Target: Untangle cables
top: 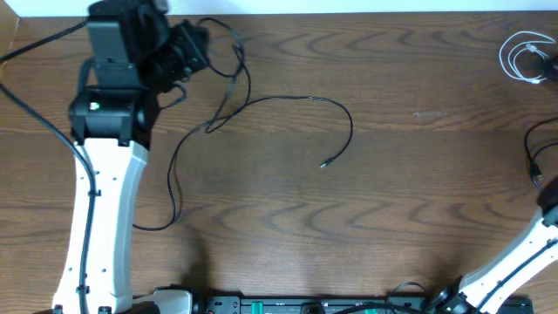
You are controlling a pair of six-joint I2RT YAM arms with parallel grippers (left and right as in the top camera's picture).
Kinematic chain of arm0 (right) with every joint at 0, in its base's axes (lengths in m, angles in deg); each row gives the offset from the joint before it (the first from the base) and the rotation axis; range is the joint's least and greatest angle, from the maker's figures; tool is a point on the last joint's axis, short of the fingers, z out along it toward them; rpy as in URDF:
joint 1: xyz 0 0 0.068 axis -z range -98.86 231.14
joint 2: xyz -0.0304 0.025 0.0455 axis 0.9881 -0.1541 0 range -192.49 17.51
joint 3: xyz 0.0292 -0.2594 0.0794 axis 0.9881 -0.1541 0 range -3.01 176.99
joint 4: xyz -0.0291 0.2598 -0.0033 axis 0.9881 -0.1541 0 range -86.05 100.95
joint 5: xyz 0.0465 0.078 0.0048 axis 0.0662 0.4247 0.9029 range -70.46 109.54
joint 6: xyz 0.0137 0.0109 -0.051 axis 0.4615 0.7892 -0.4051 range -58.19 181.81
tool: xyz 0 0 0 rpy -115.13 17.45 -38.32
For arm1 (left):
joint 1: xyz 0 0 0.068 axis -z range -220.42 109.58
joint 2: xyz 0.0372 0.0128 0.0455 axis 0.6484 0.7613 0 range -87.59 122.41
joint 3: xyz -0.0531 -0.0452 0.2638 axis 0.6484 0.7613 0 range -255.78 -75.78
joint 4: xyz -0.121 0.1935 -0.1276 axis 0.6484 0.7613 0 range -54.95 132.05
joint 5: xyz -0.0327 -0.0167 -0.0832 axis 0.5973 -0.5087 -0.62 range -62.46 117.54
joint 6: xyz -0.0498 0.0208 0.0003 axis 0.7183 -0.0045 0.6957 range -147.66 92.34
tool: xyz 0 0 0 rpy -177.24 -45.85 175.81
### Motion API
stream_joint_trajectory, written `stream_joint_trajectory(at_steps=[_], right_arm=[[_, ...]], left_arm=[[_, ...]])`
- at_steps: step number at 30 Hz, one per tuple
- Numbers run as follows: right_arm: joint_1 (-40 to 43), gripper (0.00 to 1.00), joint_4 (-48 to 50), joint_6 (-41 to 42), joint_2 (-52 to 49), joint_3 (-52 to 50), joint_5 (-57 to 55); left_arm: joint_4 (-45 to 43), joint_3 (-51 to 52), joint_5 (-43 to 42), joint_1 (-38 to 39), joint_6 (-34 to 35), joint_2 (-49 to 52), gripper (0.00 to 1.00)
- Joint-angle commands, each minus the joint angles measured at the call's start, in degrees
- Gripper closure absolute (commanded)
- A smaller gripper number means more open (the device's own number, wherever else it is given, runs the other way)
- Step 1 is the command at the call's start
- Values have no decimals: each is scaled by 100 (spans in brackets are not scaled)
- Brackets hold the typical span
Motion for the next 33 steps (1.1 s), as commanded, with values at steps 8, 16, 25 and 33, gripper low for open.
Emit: stream_joint_trajectory(at_steps=[8, 16, 25, 33], right_arm=[[-1600, 1, 17, -581, 258, 46, 756], [-2227, 1, 20, -354, 260, 46, 612], [-2031, 1, -2, 4, 260, 46, 22], [-1963, 1, -4, 66, 260, 46, 20]], left_arm=[[-140, -85, -717, 964, -1591, 101, 92], [-271, -87, -695, 1547, -1259, 815, 92], [-1021, -87, -691, 2463, -179, 2087, 51], [-990, -105, -227, 2562, -184, 1967, 8]])
